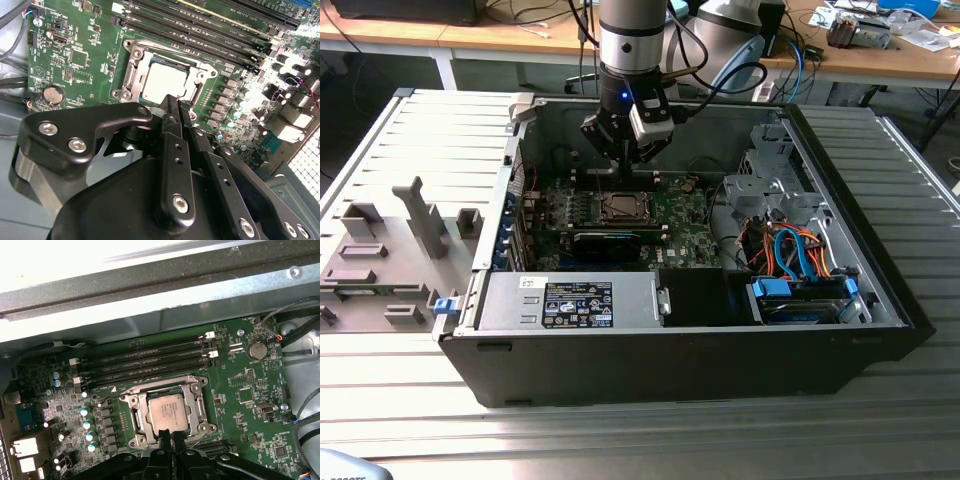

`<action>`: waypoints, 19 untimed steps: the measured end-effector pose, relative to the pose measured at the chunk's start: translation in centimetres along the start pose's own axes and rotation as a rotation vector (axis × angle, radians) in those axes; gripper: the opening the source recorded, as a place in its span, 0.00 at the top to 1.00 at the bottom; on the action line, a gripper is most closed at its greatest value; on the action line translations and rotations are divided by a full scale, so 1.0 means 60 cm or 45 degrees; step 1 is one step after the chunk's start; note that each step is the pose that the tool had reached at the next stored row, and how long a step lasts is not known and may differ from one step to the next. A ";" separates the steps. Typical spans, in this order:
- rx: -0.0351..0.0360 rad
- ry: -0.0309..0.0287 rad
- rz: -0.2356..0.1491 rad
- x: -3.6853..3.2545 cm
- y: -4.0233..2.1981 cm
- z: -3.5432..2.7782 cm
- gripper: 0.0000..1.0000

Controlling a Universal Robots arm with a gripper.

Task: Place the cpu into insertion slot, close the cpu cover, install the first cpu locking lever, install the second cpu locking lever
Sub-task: 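Install the first cpu locking lever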

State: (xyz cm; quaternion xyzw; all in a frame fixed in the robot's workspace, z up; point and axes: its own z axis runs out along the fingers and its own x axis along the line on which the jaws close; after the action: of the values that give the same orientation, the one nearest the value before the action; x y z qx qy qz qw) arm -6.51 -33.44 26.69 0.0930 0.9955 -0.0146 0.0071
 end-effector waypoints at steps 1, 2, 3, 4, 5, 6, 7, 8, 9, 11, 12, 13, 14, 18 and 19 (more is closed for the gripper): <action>0.0000 0.0000 -0.001 0.000 0.000 0.000 0.84; -0.0001 -0.0001 -0.001 0.000 0.000 0.000 0.84; -0.0001 -0.0001 -0.002 0.000 0.000 0.000 0.84; -0.0001 -0.0001 -0.003 0.000 0.000 0.000 0.84; -0.0001 -0.0002 -0.004 0.000 0.000 0.000 0.84; -0.0001 -0.0002 -0.006 0.000 0.000 0.000 0.84; -0.0002 -0.0002 -0.008 0.000 0.000 0.000 0.84; -0.0002 -0.0002 -0.009 0.000 0.000 0.000 0.84; -0.0002 -0.0003 -0.011 0.000 0.000 0.000 0.84; -0.0002 -0.0004 -0.015 0.000 0.000 0.000 0.84; -0.0003 -0.0005 -0.017 0.000 0.000 0.000 0.84; -0.0004 -0.0006 -0.020 0.000 0.000 0.000 0.84; -0.0005 -0.0007 -0.026 0.000 0.000 0.000 0.84; -0.0011 -0.0011 -0.039 0.000 0.000 0.000 0.84; -0.0013 -0.0011 -0.042 0.000 0.000 0.000 0.84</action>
State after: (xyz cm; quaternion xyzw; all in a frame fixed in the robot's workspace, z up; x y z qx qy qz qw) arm -6.51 -33.43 26.68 0.0766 0.9969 -0.0142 0.0073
